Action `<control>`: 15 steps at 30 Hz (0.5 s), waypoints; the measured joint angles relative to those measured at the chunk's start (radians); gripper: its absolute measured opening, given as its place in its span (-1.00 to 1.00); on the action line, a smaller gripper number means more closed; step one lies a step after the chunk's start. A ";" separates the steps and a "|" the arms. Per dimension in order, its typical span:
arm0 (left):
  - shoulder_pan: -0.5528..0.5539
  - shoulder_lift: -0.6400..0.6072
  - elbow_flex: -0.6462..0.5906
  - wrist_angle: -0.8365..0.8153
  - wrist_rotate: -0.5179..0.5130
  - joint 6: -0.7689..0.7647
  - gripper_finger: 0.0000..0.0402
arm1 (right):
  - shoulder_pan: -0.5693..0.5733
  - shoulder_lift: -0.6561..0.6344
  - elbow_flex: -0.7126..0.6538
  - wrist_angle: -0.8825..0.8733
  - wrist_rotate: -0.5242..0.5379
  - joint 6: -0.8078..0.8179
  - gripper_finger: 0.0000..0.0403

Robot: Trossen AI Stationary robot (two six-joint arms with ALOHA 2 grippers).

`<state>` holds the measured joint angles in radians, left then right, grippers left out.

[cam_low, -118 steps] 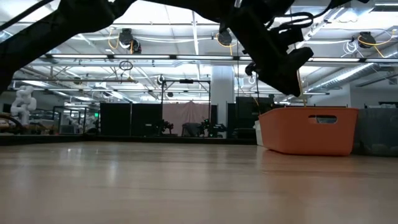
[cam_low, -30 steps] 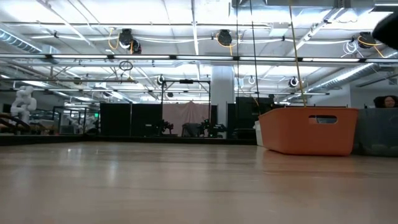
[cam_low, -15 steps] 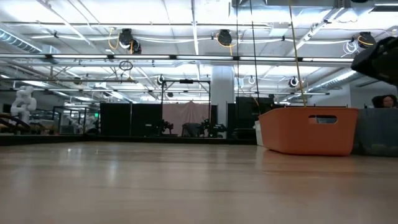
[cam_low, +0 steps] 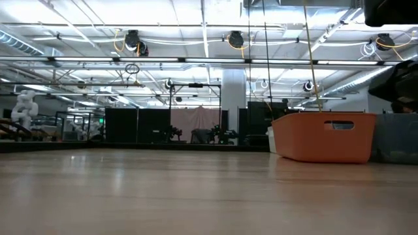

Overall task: Sort Halloween decoration
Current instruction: Put the black skull toy into the orange bin

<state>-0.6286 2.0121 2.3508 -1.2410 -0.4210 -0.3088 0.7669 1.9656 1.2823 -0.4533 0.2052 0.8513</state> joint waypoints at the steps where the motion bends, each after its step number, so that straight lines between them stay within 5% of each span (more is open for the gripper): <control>1: 0.002 0.000 0.000 0.000 0.000 0.000 -1.00 | -0.001 0.000 0.000 0.013 -0.001 0.000 -0.18; 15: 0.016 0.000 0.000 0.000 0.000 0.000 -1.00 | -0.044 0.007 0.000 0.062 -0.059 -0.068 -0.29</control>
<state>-0.6128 2.0121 2.3508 -1.2411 -0.4213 -0.3084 0.7233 1.9721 1.2823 -0.3914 0.1460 0.7835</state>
